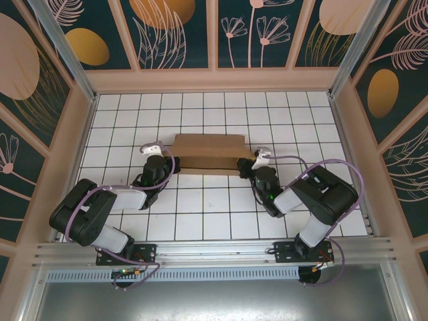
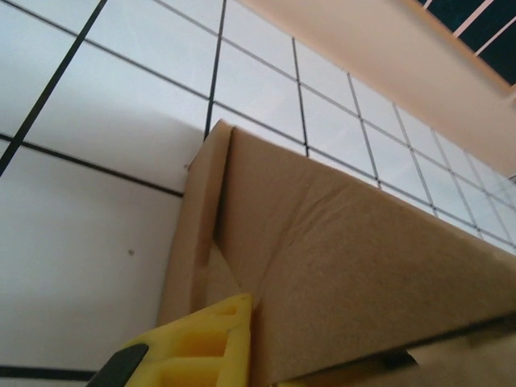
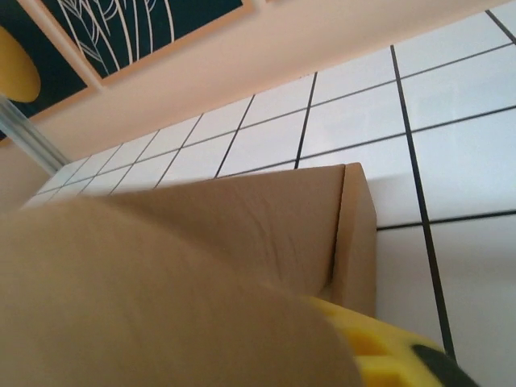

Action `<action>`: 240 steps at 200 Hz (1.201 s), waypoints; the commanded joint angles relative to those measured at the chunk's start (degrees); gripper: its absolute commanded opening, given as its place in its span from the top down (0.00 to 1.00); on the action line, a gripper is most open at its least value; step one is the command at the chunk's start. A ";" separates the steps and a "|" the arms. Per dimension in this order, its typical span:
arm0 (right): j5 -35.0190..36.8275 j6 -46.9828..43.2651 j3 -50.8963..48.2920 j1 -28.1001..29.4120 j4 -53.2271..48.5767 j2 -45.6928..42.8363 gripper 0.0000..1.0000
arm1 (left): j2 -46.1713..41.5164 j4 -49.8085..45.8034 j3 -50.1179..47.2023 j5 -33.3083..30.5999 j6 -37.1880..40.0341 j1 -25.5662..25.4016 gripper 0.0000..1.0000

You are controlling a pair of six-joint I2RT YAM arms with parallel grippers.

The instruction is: Fold the paper box

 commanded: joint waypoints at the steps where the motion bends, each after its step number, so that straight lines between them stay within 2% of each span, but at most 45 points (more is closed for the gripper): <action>1: -1.78 -1.26 -2.47 0.44 5.30 -4.31 0.69 | -0.28 -4.53 -0.39 0.84 1.36 -0.51 0.88; 24: -1.64 -2.30 -5.33 0.47 5.91 -7.98 0.56 | -0.37 -5.06 -0.03 0.73 1.96 -0.56 0.88; 42: -0.88 -1.78 -7.34 0.41 6.02 -10.17 0.53 | -0.19 -5.50 0.45 0.66 2.35 -0.56 0.88; 69: -1.34 -1.96 -11.62 0.49 6.04 -15.38 0.55 | 0.67 -5.52 1.11 0.83 2.58 -0.56 0.88; 113: -6.42 -5.54 -19.70 0.57 15.23 -22.89 0.62 | 1.87 -5.68 2.25 1.26 2.97 -0.56 0.87; 132: -7.12 -6.62 -22.27 0.57 16.44 -28.99 0.67 | 2.18 -5.72 2.52 1.61 3.15 -0.56 0.86; 145: -6.55 -7.24 -20.46 0.56 8.26 -36.94 0.71 | 2.10 -5.68 2.44 2.14 3.35 -0.56 0.85; 157: -5.30 -8.04 -15.06 0.57 -7.60 -43.66 0.73 | 1.62 -5.93 2.52 2.58 3.76 -0.56 0.84; 168: -3.29 -8.93 -7.29 0.49 -21.08 -45.12 0.74 | 1.03 -6.42 2.61 2.92 4.25 -0.55 0.83; 180: -3.00 -10.37 -0.90 0.13 -28.60 -43.28 0.75 | 0.40 -7.03 2.72 2.88 4.73 -0.56 0.82; 210: -7.80 -9.59 13.97 -0.27 -44.18 -32.98 0.88 | -0.28 -8.01 3.12 3.61 5.04 -0.56 0.78; 229: -11.43 -7.94 19.38 -0.31 -47.84 -25.52 1.00 | -0.33 -9.36 3.80 4.51 5.04 -0.56 0.74; 240: -12.18 -5.51 21.97 -0.31 -50.06 -21.68 1.00 | -0.59 -10.08 4.18 5.08 5.12 -0.56 0.70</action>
